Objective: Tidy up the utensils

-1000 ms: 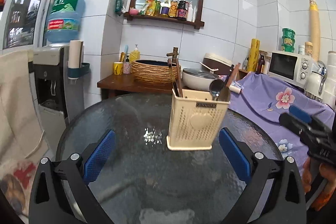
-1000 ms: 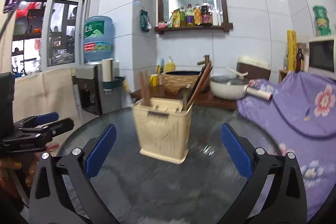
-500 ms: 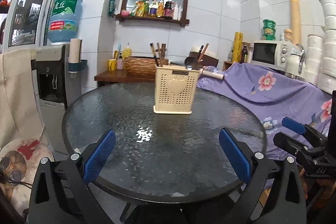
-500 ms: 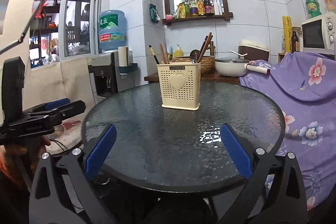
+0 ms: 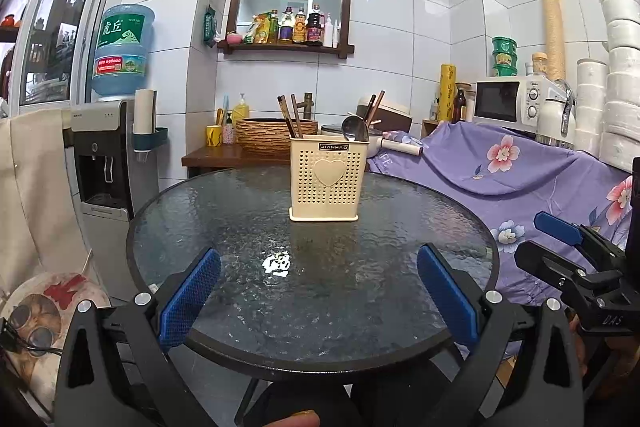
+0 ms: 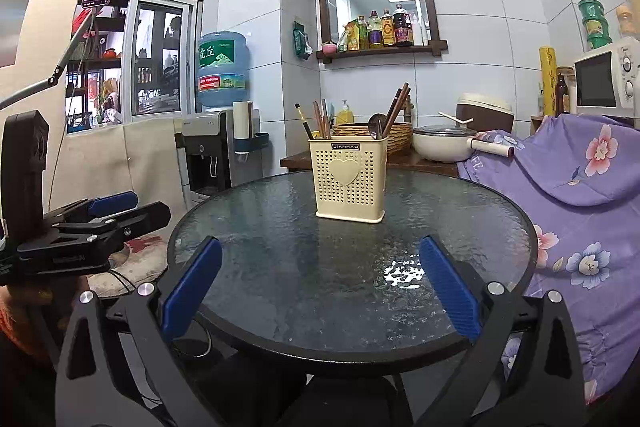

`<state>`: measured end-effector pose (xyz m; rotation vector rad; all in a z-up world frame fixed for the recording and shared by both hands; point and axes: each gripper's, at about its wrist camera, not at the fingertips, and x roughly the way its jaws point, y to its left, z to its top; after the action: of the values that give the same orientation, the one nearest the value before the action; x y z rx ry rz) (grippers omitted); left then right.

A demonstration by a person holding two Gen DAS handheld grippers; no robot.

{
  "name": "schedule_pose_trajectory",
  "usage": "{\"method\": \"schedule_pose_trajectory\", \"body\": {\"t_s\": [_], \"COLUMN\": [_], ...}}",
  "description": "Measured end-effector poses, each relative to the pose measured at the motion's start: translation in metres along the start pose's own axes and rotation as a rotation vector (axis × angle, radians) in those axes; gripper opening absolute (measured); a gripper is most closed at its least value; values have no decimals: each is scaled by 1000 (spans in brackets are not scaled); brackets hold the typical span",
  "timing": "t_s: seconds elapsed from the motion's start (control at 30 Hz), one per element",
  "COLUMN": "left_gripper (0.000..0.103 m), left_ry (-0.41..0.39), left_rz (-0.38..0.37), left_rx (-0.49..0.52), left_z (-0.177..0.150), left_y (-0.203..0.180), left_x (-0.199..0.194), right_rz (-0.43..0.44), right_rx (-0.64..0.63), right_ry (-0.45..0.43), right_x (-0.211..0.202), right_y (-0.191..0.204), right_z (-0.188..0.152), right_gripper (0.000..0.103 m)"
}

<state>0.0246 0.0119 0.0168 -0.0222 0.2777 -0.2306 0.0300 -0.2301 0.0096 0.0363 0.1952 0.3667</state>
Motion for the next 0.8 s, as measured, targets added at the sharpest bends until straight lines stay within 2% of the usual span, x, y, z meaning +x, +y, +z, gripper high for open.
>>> {"method": "schedule_pose_trajectory", "body": {"t_s": [0.8], "left_gripper": [97], "left_ry": [36], "left_rz": [-17], "left_rx": [-17], "left_z": [-1], "left_y": [8], "left_x": [5], "right_rz": [8], "right_rx": [8], "right_ry": [23], "right_x": [6], "right_y": [1], "right_z": [5], "right_gripper": [97]}}
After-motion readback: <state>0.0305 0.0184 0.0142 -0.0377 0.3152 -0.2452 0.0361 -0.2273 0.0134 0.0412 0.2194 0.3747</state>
